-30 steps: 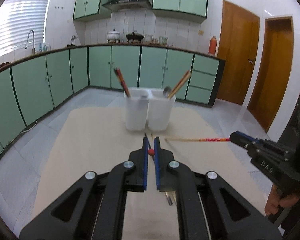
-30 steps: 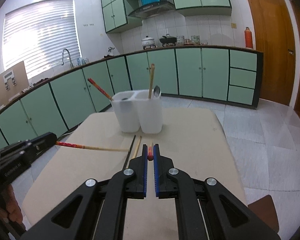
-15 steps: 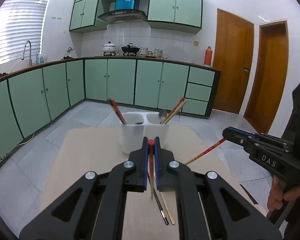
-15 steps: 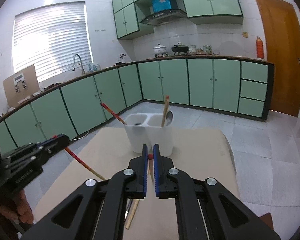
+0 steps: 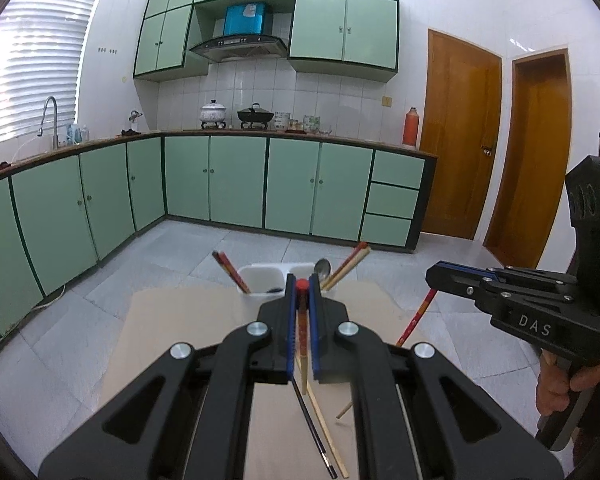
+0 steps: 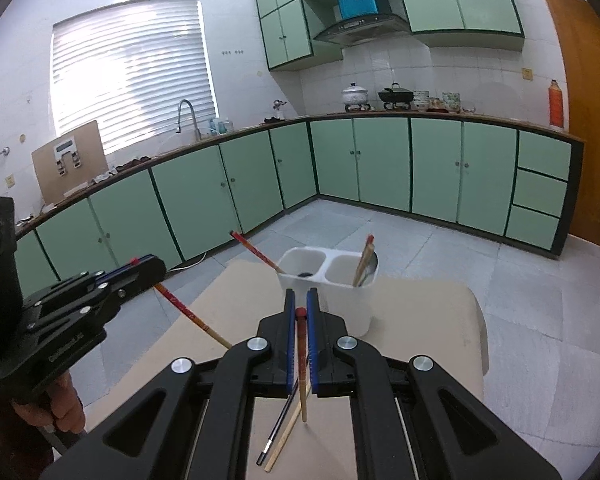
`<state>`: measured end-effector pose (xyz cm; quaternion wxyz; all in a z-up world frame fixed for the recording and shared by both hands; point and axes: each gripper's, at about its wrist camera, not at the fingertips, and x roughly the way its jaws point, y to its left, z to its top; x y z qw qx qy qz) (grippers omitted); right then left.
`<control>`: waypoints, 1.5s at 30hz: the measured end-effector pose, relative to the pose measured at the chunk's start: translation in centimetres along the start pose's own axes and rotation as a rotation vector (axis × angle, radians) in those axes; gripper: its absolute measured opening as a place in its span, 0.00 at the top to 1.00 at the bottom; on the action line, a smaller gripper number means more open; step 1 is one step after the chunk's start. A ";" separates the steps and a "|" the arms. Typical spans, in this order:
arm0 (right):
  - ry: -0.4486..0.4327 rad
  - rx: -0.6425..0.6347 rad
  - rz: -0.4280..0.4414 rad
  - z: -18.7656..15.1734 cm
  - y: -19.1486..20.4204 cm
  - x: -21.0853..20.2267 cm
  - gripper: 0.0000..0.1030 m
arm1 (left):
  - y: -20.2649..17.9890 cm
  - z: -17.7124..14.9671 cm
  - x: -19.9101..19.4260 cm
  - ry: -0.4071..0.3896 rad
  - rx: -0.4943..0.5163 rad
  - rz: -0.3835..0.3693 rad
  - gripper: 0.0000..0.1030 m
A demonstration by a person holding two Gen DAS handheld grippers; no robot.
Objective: Organize utensils
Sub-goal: 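Lift both chopsticks and carry them over the white holder, then open both tools to drop the chopsticks into the white holder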
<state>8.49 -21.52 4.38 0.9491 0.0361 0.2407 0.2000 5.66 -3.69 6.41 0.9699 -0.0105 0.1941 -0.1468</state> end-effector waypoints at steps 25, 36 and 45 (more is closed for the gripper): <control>-0.172 -0.091 -0.063 13.8 -1.4 5.3 0.95 | 1.5 11.4 8.2 -0.116 0.035 0.046 0.95; -0.054 -0.038 -0.059 10.4 -3.8 11.8 0.95 | 3.3 8.6 14.8 -0.005 0.037 0.076 0.95; -0.020 0.017 -0.065 7.6 -5.3 11.8 0.59 | 4.8 6.0 15.5 0.060 0.009 0.082 0.65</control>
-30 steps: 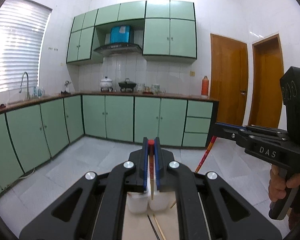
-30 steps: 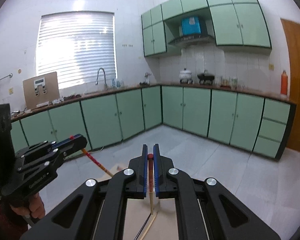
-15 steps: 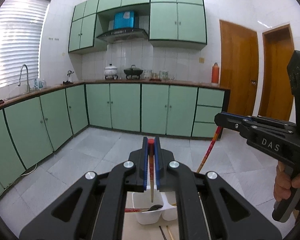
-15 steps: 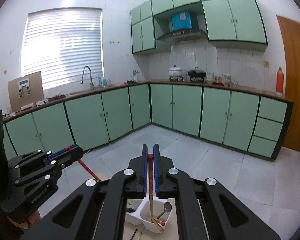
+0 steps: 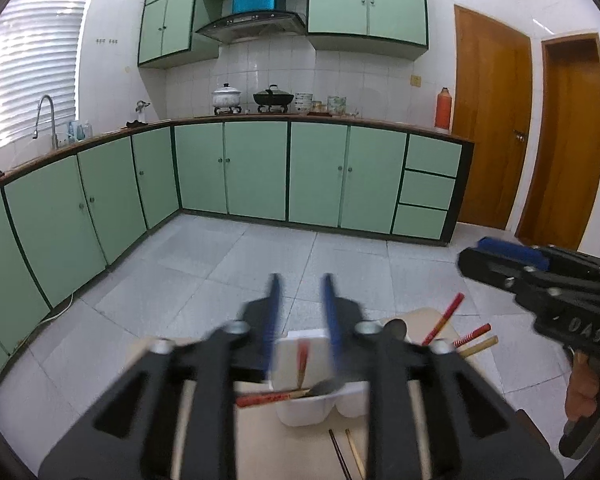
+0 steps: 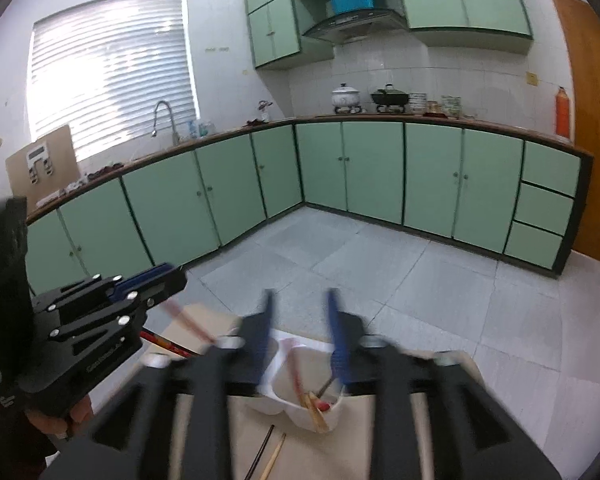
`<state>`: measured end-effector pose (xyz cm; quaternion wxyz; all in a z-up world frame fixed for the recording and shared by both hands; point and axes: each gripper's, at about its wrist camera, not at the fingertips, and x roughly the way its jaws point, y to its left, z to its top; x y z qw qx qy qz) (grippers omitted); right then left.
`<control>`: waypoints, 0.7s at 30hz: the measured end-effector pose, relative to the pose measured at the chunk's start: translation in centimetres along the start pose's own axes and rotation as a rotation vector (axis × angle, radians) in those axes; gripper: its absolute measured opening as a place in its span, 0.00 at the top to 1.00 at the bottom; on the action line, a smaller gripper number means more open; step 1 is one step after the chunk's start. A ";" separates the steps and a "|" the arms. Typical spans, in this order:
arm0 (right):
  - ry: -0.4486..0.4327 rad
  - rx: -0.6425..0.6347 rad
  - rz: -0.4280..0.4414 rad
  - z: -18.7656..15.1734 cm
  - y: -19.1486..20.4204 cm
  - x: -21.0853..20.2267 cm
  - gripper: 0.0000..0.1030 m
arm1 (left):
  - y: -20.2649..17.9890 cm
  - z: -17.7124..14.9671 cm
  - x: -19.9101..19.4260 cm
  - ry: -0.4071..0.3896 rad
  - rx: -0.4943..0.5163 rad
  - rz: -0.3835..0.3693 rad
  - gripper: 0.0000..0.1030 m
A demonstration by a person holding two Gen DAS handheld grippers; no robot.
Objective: Organize utensils
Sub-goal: 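Open both tools to drop the chopsticks into the white holder, then withdraw both open tools back toward the black and wooden chopsticks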
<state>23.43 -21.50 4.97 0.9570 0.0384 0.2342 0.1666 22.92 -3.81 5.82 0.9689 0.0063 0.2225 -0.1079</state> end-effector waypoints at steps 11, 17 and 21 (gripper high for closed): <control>-0.158 -0.011 -0.152 -5.0 0.3 -7.3 0.14 | -1.3 -4.3 -8.2 -0.200 -0.016 0.045 0.22; -0.136 -0.038 -0.204 -10.6 2.4 -8.8 0.06 | -2.9 -9.6 -10.4 -0.166 -0.018 0.069 0.13; -0.045 -0.011 -0.201 -14.6 2.8 -8.1 0.06 | -2.8 -13.6 -9.8 -0.058 -0.028 0.096 0.13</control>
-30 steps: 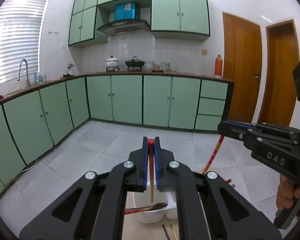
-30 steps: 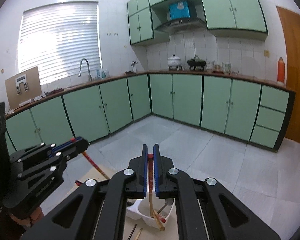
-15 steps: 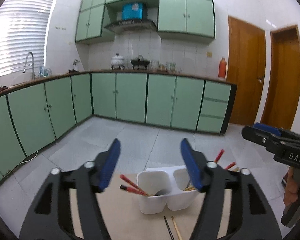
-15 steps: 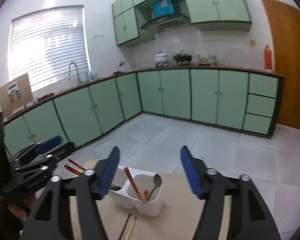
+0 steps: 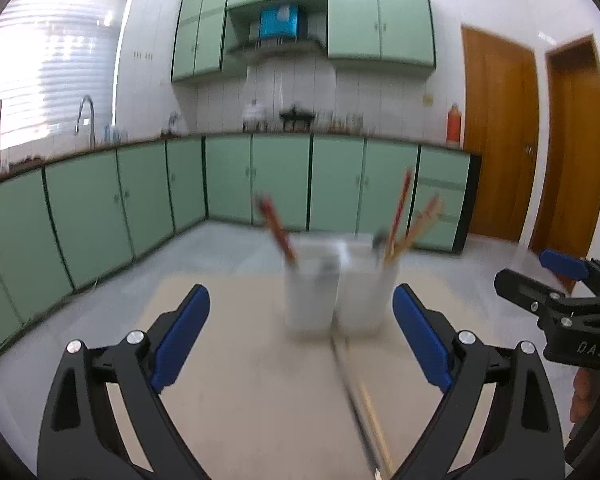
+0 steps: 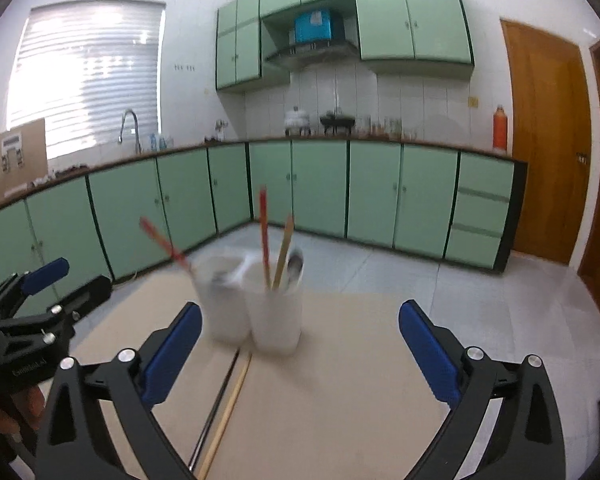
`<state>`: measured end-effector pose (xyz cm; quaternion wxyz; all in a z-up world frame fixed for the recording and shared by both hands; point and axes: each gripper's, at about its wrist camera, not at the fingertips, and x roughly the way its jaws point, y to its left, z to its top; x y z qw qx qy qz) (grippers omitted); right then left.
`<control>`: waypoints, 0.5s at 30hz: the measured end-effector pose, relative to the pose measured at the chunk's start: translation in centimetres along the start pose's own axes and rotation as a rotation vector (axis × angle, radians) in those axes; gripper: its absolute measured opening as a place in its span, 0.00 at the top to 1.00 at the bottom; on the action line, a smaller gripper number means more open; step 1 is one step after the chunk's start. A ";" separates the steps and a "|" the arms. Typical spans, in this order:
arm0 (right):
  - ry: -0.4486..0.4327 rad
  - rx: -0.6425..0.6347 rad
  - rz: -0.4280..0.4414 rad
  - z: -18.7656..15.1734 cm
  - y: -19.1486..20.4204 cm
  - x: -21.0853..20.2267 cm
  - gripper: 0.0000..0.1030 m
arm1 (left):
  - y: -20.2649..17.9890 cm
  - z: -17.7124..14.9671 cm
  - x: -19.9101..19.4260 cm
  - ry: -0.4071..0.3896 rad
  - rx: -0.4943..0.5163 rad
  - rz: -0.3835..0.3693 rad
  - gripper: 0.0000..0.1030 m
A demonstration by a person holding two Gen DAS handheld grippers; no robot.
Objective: Organize utensils
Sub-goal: 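Withdraw both open tools back toward the black and wooden chopsticks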
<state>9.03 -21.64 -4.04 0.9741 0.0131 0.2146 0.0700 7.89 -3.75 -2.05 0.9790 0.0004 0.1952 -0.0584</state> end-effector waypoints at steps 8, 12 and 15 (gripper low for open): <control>0.120 0.038 0.016 -5.8 1.2 0.7 0.06 | 2.2 -6.1 0.3 0.137 0.009 0.029 0.13; 0.150 0.042 0.020 -8.0 1.8 0.7 0.06 | 3.0 -7.8 0.0 0.155 -0.022 0.040 0.13; 0.173 0.039 0.032 -9.2 2.5 0.8 0.10 | 3.1 -8.8 -0.2 0.168 -0.021 0.054 0.13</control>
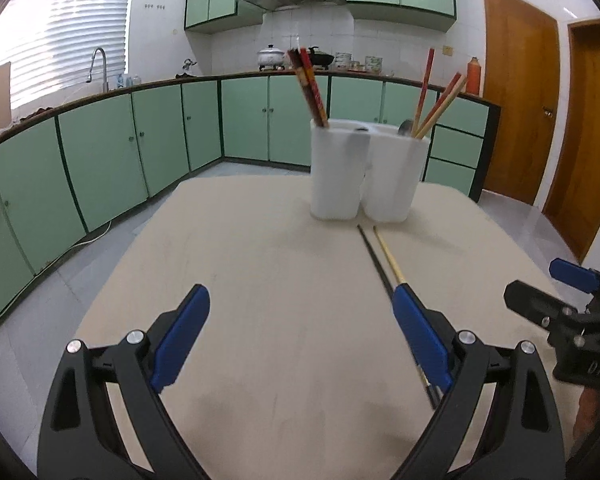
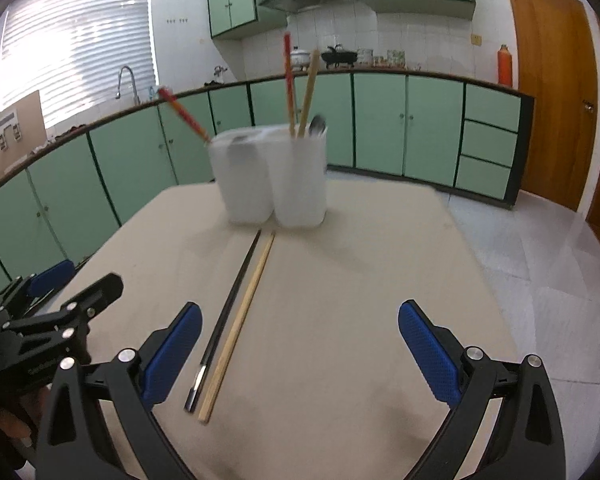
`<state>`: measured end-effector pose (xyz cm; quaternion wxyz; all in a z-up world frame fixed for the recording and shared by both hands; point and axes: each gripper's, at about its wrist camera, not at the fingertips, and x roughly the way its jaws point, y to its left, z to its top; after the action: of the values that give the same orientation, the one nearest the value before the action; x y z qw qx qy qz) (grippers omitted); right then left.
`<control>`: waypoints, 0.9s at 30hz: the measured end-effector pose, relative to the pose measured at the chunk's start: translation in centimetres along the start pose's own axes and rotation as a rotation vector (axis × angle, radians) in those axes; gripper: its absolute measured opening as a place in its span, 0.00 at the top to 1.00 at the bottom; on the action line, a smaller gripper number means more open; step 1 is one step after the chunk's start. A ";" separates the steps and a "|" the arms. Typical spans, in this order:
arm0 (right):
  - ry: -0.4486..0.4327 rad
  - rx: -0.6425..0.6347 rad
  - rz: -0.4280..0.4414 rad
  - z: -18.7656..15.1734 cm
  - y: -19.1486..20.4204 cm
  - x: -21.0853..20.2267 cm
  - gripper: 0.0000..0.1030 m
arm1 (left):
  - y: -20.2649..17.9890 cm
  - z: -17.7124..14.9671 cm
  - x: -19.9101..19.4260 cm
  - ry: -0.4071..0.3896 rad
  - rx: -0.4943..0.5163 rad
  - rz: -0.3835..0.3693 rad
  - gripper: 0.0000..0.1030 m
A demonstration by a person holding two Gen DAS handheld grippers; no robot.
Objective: Organize utensils
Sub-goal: 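Withdraw both open tools back toward the black and wooden chopsticks, then lower the right tool onto the wooden chopstick and close on it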
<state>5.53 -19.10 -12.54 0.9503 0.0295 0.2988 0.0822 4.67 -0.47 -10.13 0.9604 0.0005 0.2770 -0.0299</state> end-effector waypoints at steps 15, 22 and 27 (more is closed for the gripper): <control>0.133 -0.019 0.079 -3.8 3.2 0.8 0.62 | 0.7 -1.1 -0.9 0.041 0.003 0.038 0.13; 0.142 0.013 0.064 -4.0 3.0 0.8 0.66 | 0.7 -1.8 -0.8 0.094 0.022 0.035 0.18; 0.158 -0.008 0.077 -4.2 4.0 1.0 0.69 | 1.1 -2.2 -0.7 0.127 -0.006 0.033 0.18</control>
<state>3.32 -14.96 -16.13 0.9199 0.0308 0.3714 0.1221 3.03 0.75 -11.64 0.9413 0.0040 0.3374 -0.0131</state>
